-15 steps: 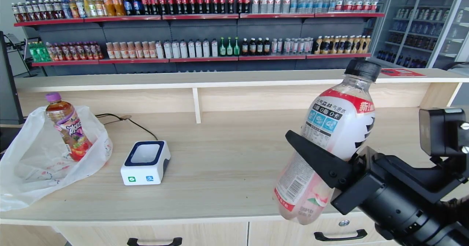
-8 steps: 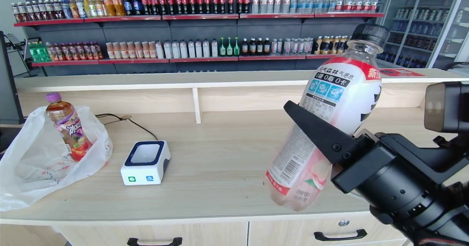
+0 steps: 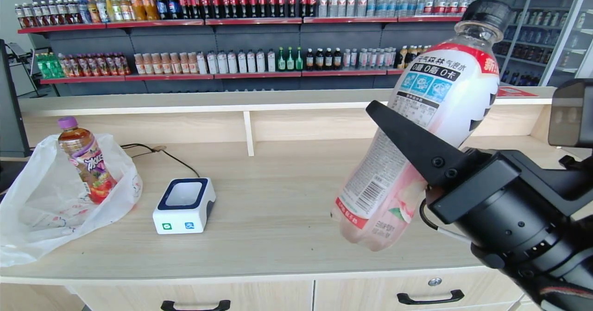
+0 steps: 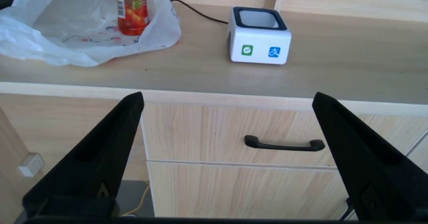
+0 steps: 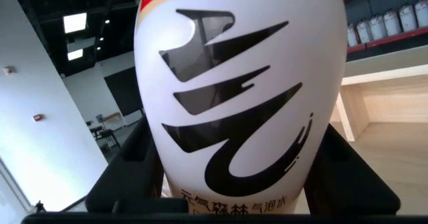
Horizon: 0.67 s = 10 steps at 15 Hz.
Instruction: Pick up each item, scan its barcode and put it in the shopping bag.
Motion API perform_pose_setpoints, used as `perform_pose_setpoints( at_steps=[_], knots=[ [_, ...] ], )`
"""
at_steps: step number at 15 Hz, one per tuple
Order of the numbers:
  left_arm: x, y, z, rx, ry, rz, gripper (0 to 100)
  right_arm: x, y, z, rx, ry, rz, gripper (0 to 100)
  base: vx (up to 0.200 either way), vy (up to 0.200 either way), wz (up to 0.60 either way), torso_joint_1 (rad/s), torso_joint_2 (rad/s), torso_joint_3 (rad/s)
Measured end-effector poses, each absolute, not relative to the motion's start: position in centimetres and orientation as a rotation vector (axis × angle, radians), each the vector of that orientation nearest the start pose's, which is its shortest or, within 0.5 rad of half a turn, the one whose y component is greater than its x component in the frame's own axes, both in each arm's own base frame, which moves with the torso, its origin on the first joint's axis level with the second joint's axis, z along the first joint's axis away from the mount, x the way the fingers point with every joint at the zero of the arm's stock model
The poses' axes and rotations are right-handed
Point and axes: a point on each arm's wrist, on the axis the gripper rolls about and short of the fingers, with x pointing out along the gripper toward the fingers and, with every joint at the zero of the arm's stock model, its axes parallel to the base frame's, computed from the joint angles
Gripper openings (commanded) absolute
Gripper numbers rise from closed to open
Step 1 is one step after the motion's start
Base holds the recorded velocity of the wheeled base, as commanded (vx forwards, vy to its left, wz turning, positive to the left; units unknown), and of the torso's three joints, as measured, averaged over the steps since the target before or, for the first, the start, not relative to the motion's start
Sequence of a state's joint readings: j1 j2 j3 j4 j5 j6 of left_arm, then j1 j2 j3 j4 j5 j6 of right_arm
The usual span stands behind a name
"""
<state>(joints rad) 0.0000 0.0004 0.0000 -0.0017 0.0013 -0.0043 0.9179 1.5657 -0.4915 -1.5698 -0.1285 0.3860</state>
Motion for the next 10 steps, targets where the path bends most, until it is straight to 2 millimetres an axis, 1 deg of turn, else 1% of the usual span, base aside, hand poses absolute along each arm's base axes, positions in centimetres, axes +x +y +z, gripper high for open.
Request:
perform_pose_setpoints(
  at_steps=[4, 10],
  knots=[
    [-2.28, 0.00, 7.56, -0.004, -0.001, 0.001, 100, 14.50, 18.48, 23.67, 0.626, -0.309, 0.858, 0, 0.000, 0.000, 0.00, 0.000, 0.00, 0.000],
    [-2.28, 0.00, 7.56, -0.004, -0.001, 0.001, 100, 14.24, 18.10, 23.87, 0.630, -0.318, 0.858, 0, 0.000, 0.000, 0.00, 0.000, 0.00, 0.000]
  ],
)
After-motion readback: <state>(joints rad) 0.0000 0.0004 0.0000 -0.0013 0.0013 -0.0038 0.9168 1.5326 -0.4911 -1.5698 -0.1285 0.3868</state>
